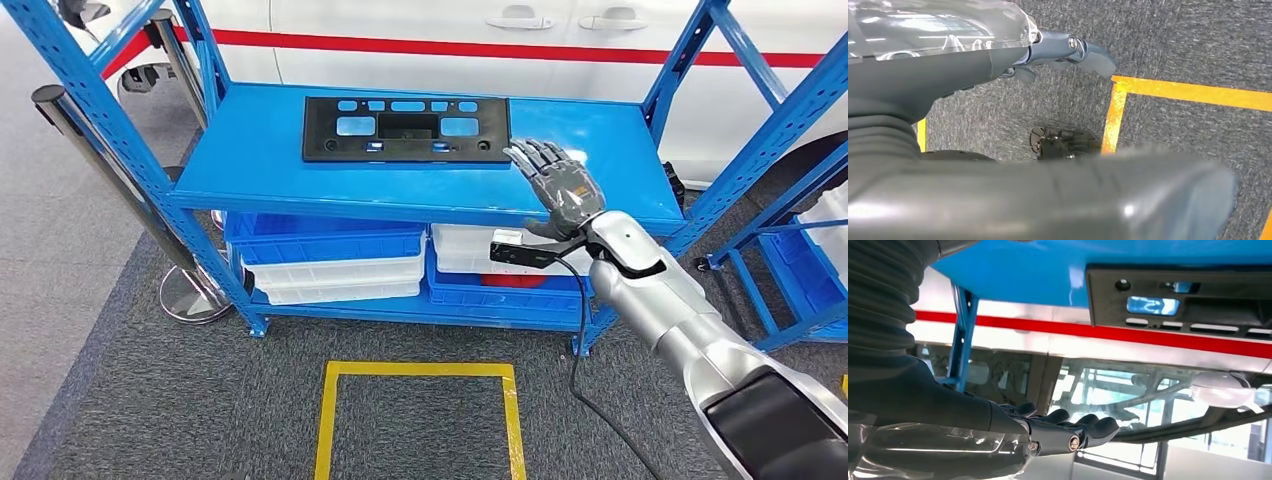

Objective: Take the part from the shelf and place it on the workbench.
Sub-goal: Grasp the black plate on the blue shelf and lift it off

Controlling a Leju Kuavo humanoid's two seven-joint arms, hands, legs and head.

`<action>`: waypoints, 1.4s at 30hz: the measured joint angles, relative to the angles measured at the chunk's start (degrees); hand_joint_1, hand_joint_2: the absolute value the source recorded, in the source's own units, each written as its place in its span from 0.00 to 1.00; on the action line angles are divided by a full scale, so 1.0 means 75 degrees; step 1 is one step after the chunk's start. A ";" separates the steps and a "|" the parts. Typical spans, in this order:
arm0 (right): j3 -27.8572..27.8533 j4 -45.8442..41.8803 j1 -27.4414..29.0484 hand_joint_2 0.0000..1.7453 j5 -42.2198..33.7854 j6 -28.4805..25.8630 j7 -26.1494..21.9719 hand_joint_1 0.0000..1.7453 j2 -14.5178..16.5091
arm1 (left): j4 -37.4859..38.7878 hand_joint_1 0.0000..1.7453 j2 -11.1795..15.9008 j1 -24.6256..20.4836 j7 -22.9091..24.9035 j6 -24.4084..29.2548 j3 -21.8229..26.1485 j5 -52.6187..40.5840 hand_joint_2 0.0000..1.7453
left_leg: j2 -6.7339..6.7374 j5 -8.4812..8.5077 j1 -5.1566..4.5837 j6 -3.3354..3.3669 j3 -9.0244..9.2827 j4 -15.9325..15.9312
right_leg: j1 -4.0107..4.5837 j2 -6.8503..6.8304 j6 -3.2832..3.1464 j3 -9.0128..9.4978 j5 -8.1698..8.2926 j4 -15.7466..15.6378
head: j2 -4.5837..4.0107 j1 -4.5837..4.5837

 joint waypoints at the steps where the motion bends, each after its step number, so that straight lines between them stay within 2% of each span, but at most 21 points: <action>1: 0.0025 0.0001 -0.0038 1.00 0.0007 0.0017 0.0006 0.00 -0.0007 | 0.0000 0.00 -0.0001 -0.0003 0.0004 0.0000 0.0012 -0.0001 0.00 | 0.0004 0.0004 0.0012 0.0034 0.0017 -0.0020 | -0.0002 0.0001 0.0014 -0.0075 -0.0138 0.0159 | 0.0000 0.0000; 4: 0.0099 0.0005 -0.0126 1.00 0.0009 0.0062 0.0037 0.00 -0.0027 | -0.0001 0.00 -0.0001 0.0012 0.0012 -0.0001 0.0060 -0.0007 0.00 | 0.0000 -0.0032 0.0008 0.0102 0.0006 -0.0036 | -0.0005 0.0001 0.0014 -0.0674 -0.0848 0.1467 | 0.0000 0.0000; 6: 0.0159 0.0020 -0.0141 1.00 0.0007 0.0135 0.0068 0.00 -0.0031 | -0.0001 0.00 -0.0001 0.0040 0.0038 0.0004 0.0093 -0.0011 0.00 | 0.0000 -0.0072 -0.0018 0.0096 0.0034 -0.0020 | 0.0003 0.0001 -0.0024 -0.0978 -0.1030 0.2105 | 0.0000 0.0000; 7: 0.0189 0.0030 -0.0149 1.00 0.0004 0.0180 0.0081 0.00 -0.0033 | -0.0001 0.00 -0.0001 0.0050 0.0055 0.0009 0.0104 -0.0009 0.00 | 0.0002 -0.0098 -0.0032 0.0085 0.0070 -0.0013 | 0.0016 0.0000 -0.0056 -0.0930 -0.0924 0.2015 | 0.0000 0.0000; 10: 0.0250 0.0043 -0.0246 1.00 -0.0024 0.0262 0.0103 0.00 -0.0048 | -0.0001 0.00 -0.0013 0.0062 0.0086 0.0032 0.0117 0.0006 0.00 | 0.0022 -0.0209 -0.0068 0.0042 0.0218 -0.0011 | 0.0115 -0.0055 -0.0250 -0.0204 -0.0320 0.0566 | 0.0000 -0.0001; 12: 0.0278 0.0052 -0.0319 1.00 -0.0045 0.0268 0.0112 0.00 -0.0063 | -0.0001 0.00 -0.0029 0.0062 0.0093 0.0054 0.0125 0.0013 0.00 | 0.0047 -0.0264 -0.0058 -0.0021 0.0277 -0.0019 | 0.0193 -0.0098 -0.0350 0.0087 -0.0298 -0.0034 | 0.0000 -0.0005; 15: 0.0333 0.0090 -0.0300 1.00 -0.0052 0.0221 0.0142 0.00 -0.0093 | -0.0001 0.00 -0.0031 0.0088 0.0098 0.0079 0.0140 0.0012 0.00 | 0.0050 -0.0247 -0.0040 -0.0143 0.0329 0.0200 | 0.0173 -0.0065 -0.0435 0.0331 -0.0395 -0.0186 | 0.0000 -0.0006; 18: 0.0381 0.0120 -0.0234 1.00 -0.0011 0.0110 0.0214 0.00 -0.0087 | -0.0001 0.00 -0.0021 0.0087 0.0114 0.0092 0.0151 0.0010 0.00 | -0.0018 -0.0256 0.0040 -0.0313 -0.0381 0.1385 | 0.0076 -0.0065 -0.0488 0.0718 -0.0615 -0.0239 | 0.0000 -0.0009; 20: 0.0424 0.0132 -0.0135 1.00 0.0046 0.0071 0.0255 0.00 -0.0066 | -0.0001 0.00 -0.0016 0.0111 0.0136 0.0092 0.0157 0.0008 0.00 | -0.0027 -0.0628 0.0157 -0.0447 -0.1092 0.2166 | 0.0033 -0.0036 -0.0466 0.0953 -0.0821 -0.0241 | 0.0000 -0.0010; 22: 0.0475 0.0147 -0.0031 1.00 0.0126 0.0066 0.0294 0.00 -0.0045 | -0.0001 0.00 -0.0004 0.0151 0.0143 0.0092 0.0161 0.0008 0.00 | -0.0022 -0.0979 0.0245 -0.0563 -0.1490 0.2196 | -0.0030 0.0014 -0.0403 0.1239 -0.1060 -0.0241 | 0.0000 -0.0010; 24: 0.0521 0.0163 0.0013 1.00 0.0214 0.0096 0.0336 0.00 0.0004 | -0.0001 0.00 0.0007 0.0177 0.0144 0.0091 0.0162 0.0000 0.00 | -0.0012 -0.0639 0.0312 -0.0654 -0.1517 0.1441 | -0.0106 0.0050 -0.0315 0.1561 -0.1337 -0.0242 | 0.0000 -0.0010; 27: 0.0597 0.0224 0.0027 1.00 0.0304 0.0232 0.0379 0.00 0.0130 | -0.0001 0.00 0.0012 0.0217 0.0150 0.0074 0.0161 -0.0045 0.00 | 0.0036 0.0889 0.0348 -0.0608 -0.1413 0.0336 | -0.0116 0.0099 -0.0132 0.1969 -0.1770 -0.0282 | 0.0000 -0.0010; 28: 0.0618 0.0247 0.0013 1.00 0.0328 0.0265 0.0391 0.00 0.0168 | -0.0001 0.00 0.0012 0.0218 0.0154 0.0066 0.0161 -0.0061 0.00 | 0.0043 0.1046 0.0340 -0.0531 -0.1389 0.0269 | -0.0106 0.0116 -0.0061 0.2073 -0.1825 -0.0286 | 0.0000 -0.0008; 29: 0.0633 0.0262 -0.0019 1.00 0.0347 0.0278 0.0403 0.00 0.0214 | -0.0003 0.00 0.0010 0.0196 0.0159 0.0060 0.0161 -0.0079 0.00 | 0.0039 0.0916 0.0331 -0.0445 -0.1326 0.0341 | -0.0106 0.0133 0.0006 0.2079 -0.1769 -0.0207 | 0.0000 -0.0009; 31: 0.0650 0.0280 -0.0088 1.00 0.0388 0.0283 0.0440 0.00 0.0297 | -0.0007 0.00 0.0005 0.0144 0.0162 0.0057 0.0163 -0.0100 0.00 | 0.0022 0.0731 0.0339 -0.0309 -0.1148 0.0283 | -0.0134 0.0113 0.0079 0.1676 -0.1329 0.0589 | 0.0000 -0.0006; 33: 0.0688 0.0321 -0.0082 1.00 0.0412 0.0286 0.0476 0.00 0.0361 | -0.0010 0.00 0.0001 0.0103 0.0163 0.0057 0.0164 -0.0107 0.00 | -0.0023 0.0542 0.0340 -0.0222 -0.0860 0.0181 | -0.0134 0.0069 0.0073 0.0833 -0.1103 0.1709 | 0.0000 -0.0003; 35: 0.0744 0.0401 0.0002 1.00 0.0424 0.0289 0.0501 0.00 0.0398 | -0.0010 0.00 -0.0007 0.0114 0.0166 0.0058 0.0164 -0.0104 0.00 | -0.0096 0.0292 0.0324 -0.0191 -0.0480 0.0083 | -0.0088 0.0056 0.0034 0.0087 -0.1627 0.2261 | 0.0000 -0.0003; 37: 0.0794 0.0501 0.0078 1.00 0.0434 0.0290 0.0521 0.00 0.0435 | -0.0010 0.00 -0.0011 0.0164 0.0175 0.0063 0.0164 -0.0101 0.00 | -0.0163 -0.0017 0.0285 -0.0175 -0.0019 0.0012 | -0.0031 0.0053 -0.0022 -0.0424 -0.2335 0.2128 | 0.0000 -0.0003; 38: 0.0815 0.0553 0.0094 1.00 0.0439 0.0289 0.0527 0.00 0.0450 | -0.0010 0.00 -0.0012 0.0190 0.0180 0.0067 0.0164 -0.0100 0.00 | -0.0184 -0.0186 0.0256 -0.0165 0.0220 -0.0008 | 0.0000 0.0053 -0.0068 -0.0591 -0.2416 0.1850 | 0.0000 -0.0003; 39: 0.0836 0.0613 0.0101 1.00 0.0444 0.0285 0.0530 0.00 0.0461 | -0.0010 0.00 -0.0012 0.0209 0.0184 0.0071 0.0164 -0.0100 0.00 | -0.0198 -0.0363 0.0225 -0.0158 0.0449 -0.0024 | 0.0039 0.0049 -0.0138 -0.0702 -0.2109 0.1435 | 0.0000 -0.0003; 42: 0.0895 0.0831 0.0137 1.00 0.0450 0.0262 0.0509 0.00 0.0484 | 0.0013 0.00 -0.0052 0.0251 0.0197 0.0098 0.0164 -0.0101 0.00 | -0.0240 -0.0854 0.0174 -0.0200 0.0959 -0.0062 | 0.0223 0.0014 -0.0383 -0.0821 0.0221 0.0089 | 0.0001 0.0002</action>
